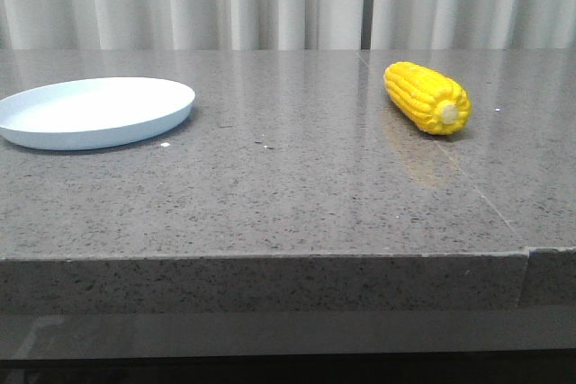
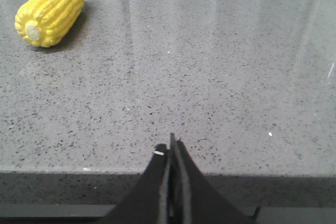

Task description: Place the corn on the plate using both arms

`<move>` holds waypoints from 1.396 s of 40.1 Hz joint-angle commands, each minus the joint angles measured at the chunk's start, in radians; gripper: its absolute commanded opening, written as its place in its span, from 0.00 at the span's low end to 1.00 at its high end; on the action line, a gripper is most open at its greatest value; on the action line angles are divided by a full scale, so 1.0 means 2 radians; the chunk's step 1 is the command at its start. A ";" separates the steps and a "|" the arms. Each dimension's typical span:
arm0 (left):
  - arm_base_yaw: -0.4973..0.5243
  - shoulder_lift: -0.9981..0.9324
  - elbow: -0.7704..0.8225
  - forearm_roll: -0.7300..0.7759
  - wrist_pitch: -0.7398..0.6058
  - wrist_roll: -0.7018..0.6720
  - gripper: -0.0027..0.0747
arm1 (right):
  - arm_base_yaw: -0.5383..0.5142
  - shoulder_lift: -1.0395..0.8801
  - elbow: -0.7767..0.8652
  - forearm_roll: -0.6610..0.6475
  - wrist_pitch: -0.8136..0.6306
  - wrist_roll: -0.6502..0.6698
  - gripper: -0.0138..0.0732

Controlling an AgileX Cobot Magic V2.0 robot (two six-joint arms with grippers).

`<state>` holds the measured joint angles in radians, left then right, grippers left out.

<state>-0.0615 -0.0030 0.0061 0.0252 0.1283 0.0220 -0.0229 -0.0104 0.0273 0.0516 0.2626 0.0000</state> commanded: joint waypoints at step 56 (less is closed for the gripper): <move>-0.003 -0.010 0.001 -0.002 -0.087 -0.005 0.01 | -0.004 -0.006 -0.009 0.013 -0.088 -0.005 0.06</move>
<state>-0.0615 -0.0030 0.0061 0.0252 0.0938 0.0220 -0.0229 -0.0104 0.0273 0.0625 0.2270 0.0000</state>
